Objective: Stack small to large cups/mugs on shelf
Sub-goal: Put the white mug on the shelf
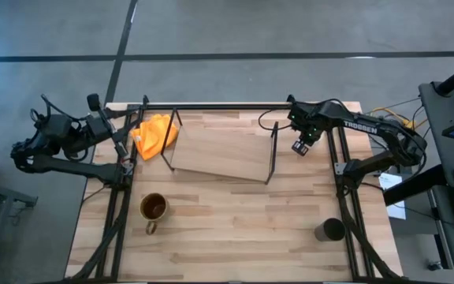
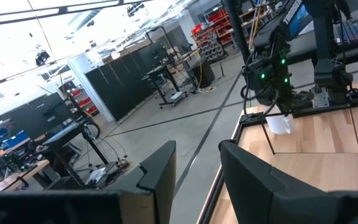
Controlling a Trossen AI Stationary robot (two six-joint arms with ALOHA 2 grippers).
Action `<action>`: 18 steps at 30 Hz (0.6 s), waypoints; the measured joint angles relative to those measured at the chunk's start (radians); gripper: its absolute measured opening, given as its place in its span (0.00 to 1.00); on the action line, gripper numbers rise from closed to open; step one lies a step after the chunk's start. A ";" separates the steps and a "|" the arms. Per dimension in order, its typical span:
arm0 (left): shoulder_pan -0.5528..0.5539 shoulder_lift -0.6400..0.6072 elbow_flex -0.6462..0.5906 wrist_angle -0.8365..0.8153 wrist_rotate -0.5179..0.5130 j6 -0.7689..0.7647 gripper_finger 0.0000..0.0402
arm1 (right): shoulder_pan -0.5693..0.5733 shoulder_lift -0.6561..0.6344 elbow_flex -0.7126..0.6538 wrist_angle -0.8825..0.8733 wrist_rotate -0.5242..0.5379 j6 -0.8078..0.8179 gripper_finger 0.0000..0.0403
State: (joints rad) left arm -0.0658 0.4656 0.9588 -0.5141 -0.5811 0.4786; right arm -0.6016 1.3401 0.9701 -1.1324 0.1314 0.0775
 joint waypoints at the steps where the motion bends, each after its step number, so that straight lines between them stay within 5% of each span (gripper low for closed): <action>1: 0.000 0.000 0.000 -0.001 0.000 0.000 0.29 | 0.009 -0.011 0.013 -0.020 0.000 0.002 0.02; 11: 0.000 0.000 -0.002 -0.003 0.000 0.000 0.29 | 0.146 -0.167 0.206 -0.138 0.005 0.102 0.02; 18: 0.000 0.000 -0.006 -0.004 0.000 0.000 0.29 | 0.260 -0.260 0.368 -0.116 0.130 0.159 0.02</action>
State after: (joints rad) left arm -0.0658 0.4660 0.9526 -0.5183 -0.5808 0.4789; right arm -0.3418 1.0801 1.3378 -1.2479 0.2610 0.2367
